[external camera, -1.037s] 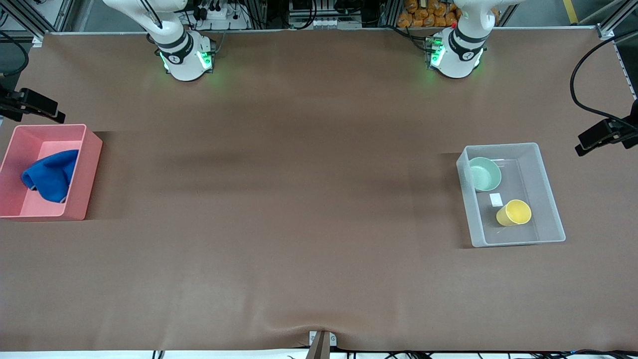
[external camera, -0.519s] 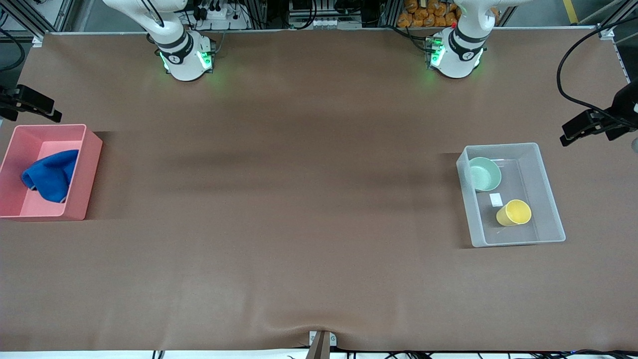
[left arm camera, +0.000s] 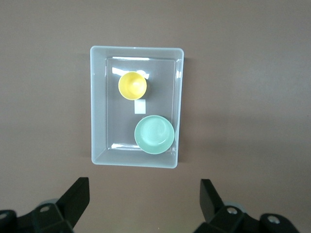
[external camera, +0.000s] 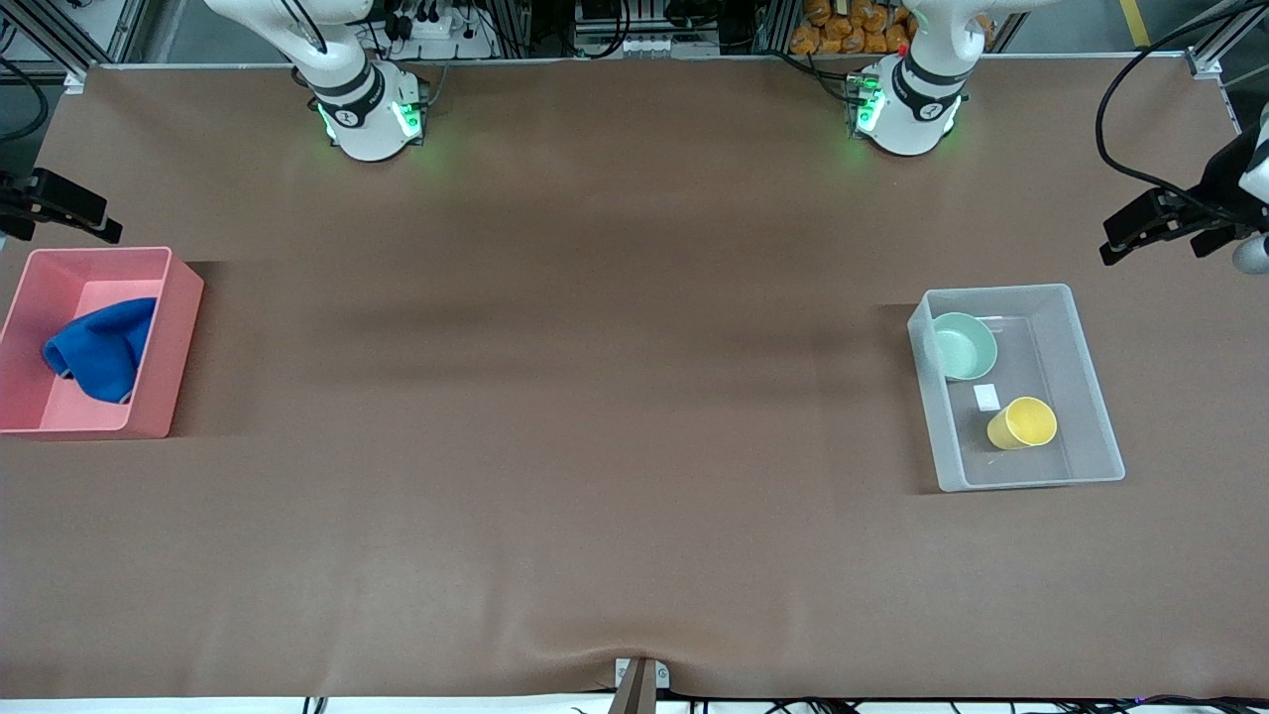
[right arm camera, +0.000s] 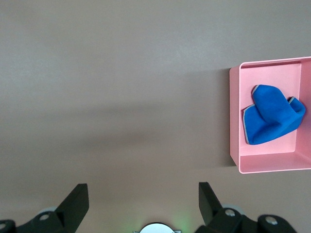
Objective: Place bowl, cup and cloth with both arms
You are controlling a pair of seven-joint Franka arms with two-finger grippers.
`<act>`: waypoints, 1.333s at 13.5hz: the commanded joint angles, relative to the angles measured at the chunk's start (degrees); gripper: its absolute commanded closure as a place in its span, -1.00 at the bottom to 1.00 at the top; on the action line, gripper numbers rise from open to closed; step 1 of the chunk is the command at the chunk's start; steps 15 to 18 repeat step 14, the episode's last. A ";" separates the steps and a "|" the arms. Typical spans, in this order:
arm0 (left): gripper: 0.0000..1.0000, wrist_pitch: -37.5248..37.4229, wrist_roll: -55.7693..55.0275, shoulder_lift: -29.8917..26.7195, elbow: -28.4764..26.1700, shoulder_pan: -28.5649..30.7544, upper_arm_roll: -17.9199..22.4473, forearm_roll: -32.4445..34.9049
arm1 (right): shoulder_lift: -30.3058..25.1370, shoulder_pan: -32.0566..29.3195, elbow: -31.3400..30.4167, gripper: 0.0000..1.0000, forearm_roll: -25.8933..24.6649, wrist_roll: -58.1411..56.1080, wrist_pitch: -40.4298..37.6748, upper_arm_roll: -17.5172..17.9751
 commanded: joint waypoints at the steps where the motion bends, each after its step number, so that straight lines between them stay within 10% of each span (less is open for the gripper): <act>1: -1.00 -1.07 1.51 -1.69 -0.85 0.01 0.24 -1.14 | -0.32 -0.80 0.28 -1.00 0.13 -0.23 -0.62 0.73; 18: -1.00 -3.62 0.37 -1.08 2.67 -1.05 0.24 -1.23 | -0.32 -0.89 -0.08 -1.00 -0.48 -0.14 -0.79 0.64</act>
